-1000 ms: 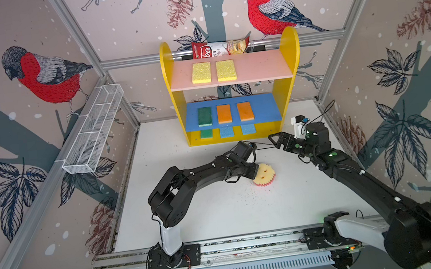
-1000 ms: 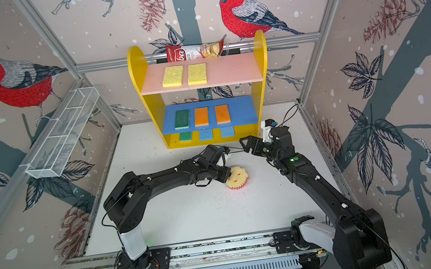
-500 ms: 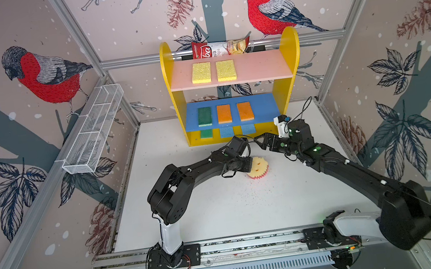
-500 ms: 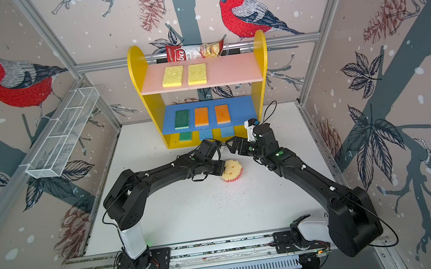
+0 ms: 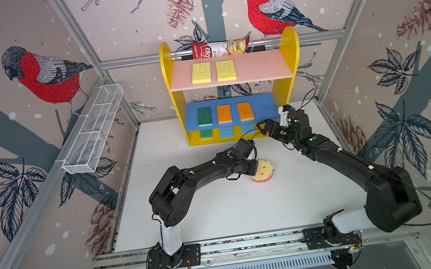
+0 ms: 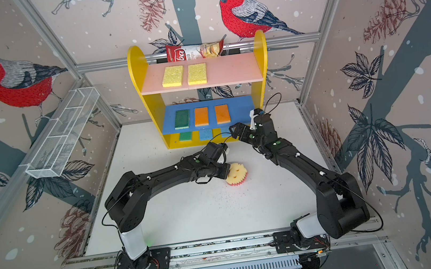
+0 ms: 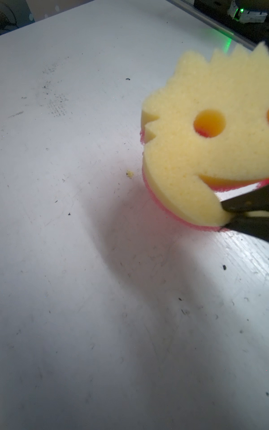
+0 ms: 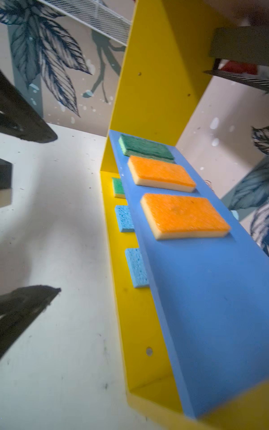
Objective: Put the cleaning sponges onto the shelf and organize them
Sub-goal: 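Lift the smiley sponge with the left gripper while the right gripper approaches it, then close the right gripper on the smiley sponge held by the left gripper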
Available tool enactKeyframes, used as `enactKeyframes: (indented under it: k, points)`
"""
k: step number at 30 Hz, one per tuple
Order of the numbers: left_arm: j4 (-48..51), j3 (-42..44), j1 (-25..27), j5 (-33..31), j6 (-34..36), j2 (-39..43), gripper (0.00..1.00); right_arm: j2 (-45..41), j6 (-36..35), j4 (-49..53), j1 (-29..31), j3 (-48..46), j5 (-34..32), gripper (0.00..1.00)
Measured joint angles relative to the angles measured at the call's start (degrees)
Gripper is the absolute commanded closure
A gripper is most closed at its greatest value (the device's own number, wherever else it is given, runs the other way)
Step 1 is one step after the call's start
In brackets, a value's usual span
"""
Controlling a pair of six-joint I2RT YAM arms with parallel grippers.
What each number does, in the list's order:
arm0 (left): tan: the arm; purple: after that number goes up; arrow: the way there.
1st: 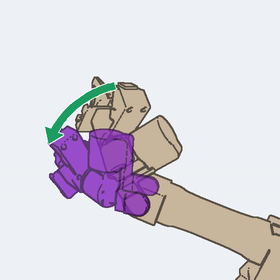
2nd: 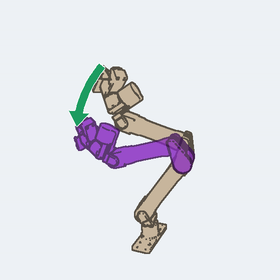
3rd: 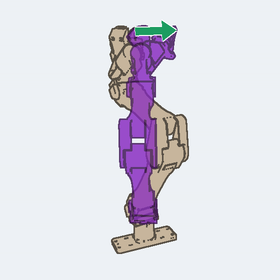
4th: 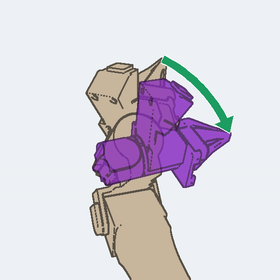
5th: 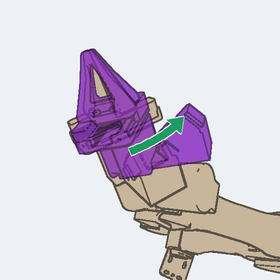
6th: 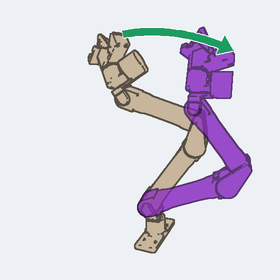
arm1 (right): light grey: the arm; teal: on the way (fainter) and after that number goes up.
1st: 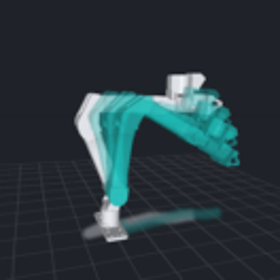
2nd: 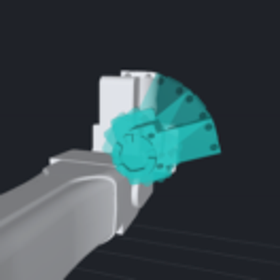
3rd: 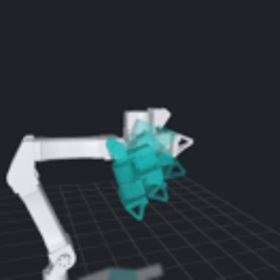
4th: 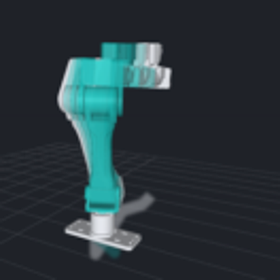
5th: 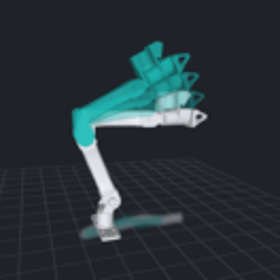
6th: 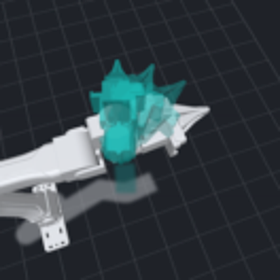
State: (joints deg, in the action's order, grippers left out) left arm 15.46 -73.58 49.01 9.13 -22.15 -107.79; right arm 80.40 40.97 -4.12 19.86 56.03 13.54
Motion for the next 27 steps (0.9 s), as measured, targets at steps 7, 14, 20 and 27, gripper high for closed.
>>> enactKeyframes:
  k: [7, 14, 20, 27]
  points:
    - [0.02, 0.17, 0.15, -0.04, 0.17, 0.57, 0.97, -5.40, 0.85, 1.27, -5.35, -2.60, 0.35, 0.05]
    - [0.04, 0.15, -2.19, 0.13, 1.18, 2.12, 0.97, -15.45, -1.14, 7.41, -10.99, -11.30, -0.07, 0.07]
    - [1.03, -1.25, -4.96, -0.39, 1.57, 3.52, 0.97, -18.18, -2.45, 10.38, -10.14, -16.79, 3.08, 0.17]
    - [1.95, -3.10, -5.79, -1.70, 2.64, 4.87, 0.97, -10.62, -3.58, 10.12, 6.56, -12.50, 5.84, 0.13]
